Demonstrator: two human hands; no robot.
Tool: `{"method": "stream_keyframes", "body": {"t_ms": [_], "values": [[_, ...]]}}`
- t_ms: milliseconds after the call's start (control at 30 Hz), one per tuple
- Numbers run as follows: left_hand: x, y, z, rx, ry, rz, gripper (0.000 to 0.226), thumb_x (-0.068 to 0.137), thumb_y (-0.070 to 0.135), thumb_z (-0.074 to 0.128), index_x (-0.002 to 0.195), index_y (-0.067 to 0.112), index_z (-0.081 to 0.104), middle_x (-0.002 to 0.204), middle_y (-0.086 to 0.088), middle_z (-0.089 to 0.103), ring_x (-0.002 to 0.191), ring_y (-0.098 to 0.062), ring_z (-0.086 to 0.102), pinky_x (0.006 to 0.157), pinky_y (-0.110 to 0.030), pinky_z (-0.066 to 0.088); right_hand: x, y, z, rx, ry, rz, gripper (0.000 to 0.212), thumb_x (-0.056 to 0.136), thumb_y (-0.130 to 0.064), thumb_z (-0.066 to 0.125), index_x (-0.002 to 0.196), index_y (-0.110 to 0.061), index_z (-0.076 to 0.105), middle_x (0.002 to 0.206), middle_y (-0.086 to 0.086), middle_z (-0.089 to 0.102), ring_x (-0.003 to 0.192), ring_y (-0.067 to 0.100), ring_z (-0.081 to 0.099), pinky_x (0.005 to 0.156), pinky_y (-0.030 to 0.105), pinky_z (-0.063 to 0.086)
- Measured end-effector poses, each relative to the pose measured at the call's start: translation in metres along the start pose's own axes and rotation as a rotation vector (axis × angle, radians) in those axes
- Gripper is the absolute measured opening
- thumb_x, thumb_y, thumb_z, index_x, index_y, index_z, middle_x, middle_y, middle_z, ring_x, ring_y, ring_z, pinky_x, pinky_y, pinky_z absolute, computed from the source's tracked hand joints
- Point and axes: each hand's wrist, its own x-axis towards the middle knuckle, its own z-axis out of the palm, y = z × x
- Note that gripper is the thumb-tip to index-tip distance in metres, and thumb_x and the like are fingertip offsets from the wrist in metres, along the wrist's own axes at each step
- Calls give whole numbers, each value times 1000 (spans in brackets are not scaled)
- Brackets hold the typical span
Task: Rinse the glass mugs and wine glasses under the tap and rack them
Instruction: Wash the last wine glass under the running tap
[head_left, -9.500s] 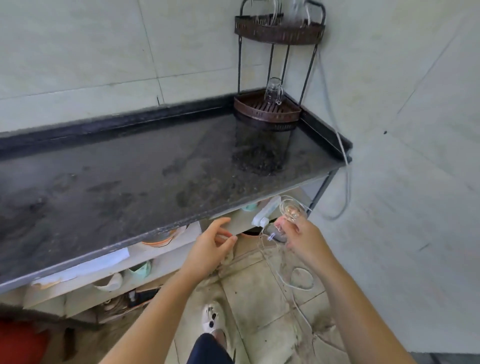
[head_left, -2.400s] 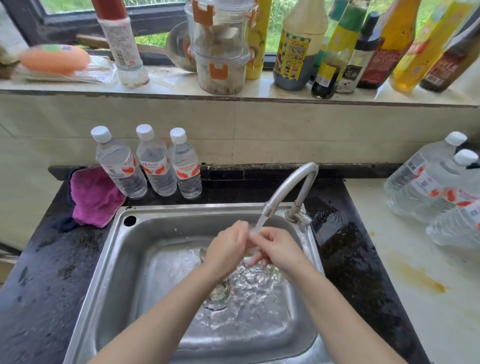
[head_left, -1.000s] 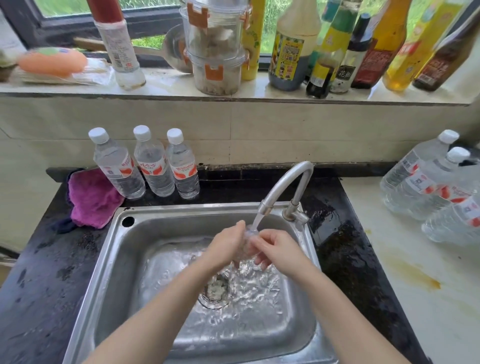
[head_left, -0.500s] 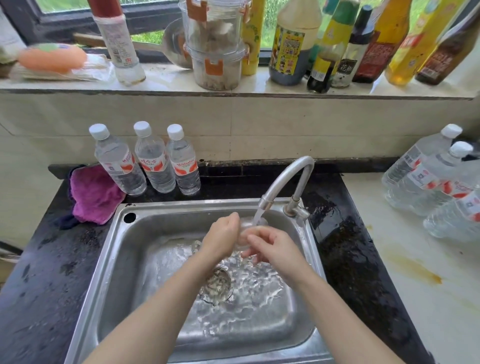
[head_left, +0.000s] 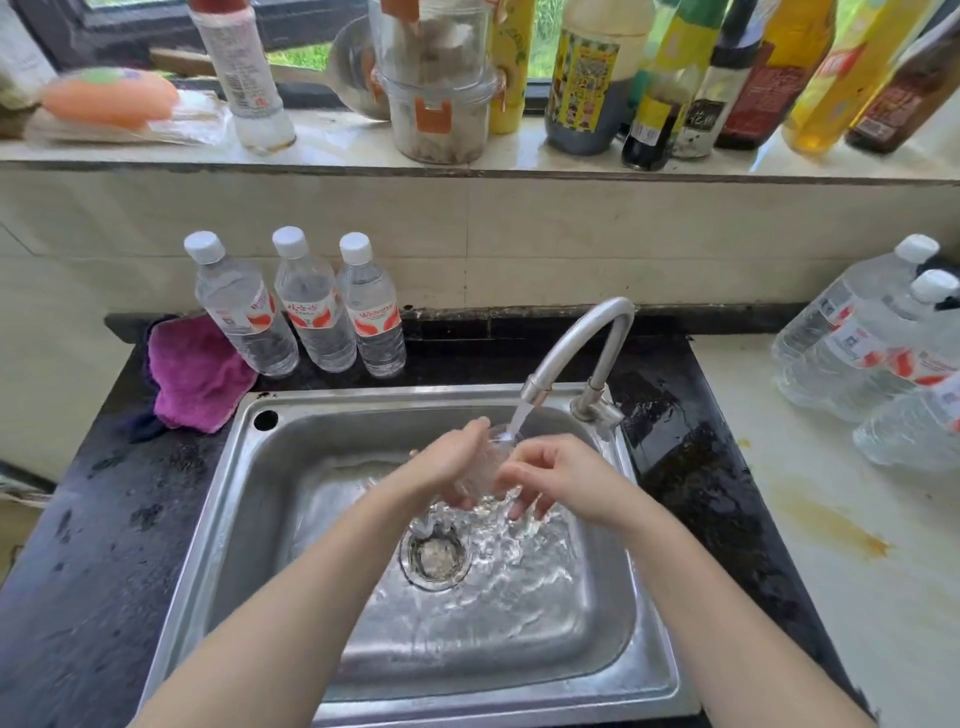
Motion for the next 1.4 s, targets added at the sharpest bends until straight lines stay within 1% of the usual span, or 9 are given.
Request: {"method": "stream_keyframes", "body": {"t_ms": [133,333,500,667,833,967,1167,1267,1400], "values": [[6,-14,18,24,307,258,53,103,34,22,83,1,59,80,-13,63,67,-18,56,59,-28,46,5,-1,12,226,88,-2,16,96,-14,53,104,-12,66,99,9,72,62,14,70,48,18,49],[2,-12,1,-8,-67,0,59,101,47,20,91,7,61,60,-4,56,43,-14,44,40,-19,32,0,3,-6,-101,-107,23,17,93,-22,58,95,-8,68,98,8,72,59,13,68,54,20,50],[8,-12,17,48,270,264,47,102,42,23,76,21,55,72,3,58,60,-13,53,58,-28,44,1,6,10,205,-9,-6,16,95,-12,54,107,-18,62,100,-1,70,70,14,71,54,18,52],[1,-10,3,-2,-41,6,60,101,48,18,79,12,61,60,-6,59,41,-12,47,41,-17,32,1,8,-3,-181,-57,17,10,89,-22,64,79,-21,68,79,-6,73,64,16,71,63,34,52],[9,-14,14,97,354,258,39,102,37,27,78,18,50,79,-1,56,69,-16,51,67,-34,43,2,11,22,162,67,-36,11,94,-12,55,99,-15,65,97,0,72,78,18,72,58,22,53],[6,-8,-1,57,66,-48,58,100,47,22,87,7,62,56,-4,58,41,-13,46,41,-20,35,0,11,6,-268,-26,-50,15,86,-33,65,81,-21,73,81,0,74,73,12,69,65,25,54],[13,-13,8,58,318,149,55,101,46,23,91,8,60,89,-12,65,72,-20,59,64,-31,47,5,7,19,53,78,-50,10,93,-20,58,87,-15,65,93,0,71,77,14,72,59,22,53],[8,-7,-7,47,148,-49,58,101,45,20,81,7,59,69,-9,58,53,-18,50,46,-21,39,2,11,3,-188,-93,-28,10,89,-23,63,91,-21,73,85,-9,72,76,-2,66,66,14,49],[0,-16,10,102,130,87,61,100,51,18,96,9,61,81,-7,65,61,-18,55,53,-24,43,10,10,10,-40,189,-12,19,91,-24,61,81,-11,69,81,2,73,66,13,71,56,22,49]]}}
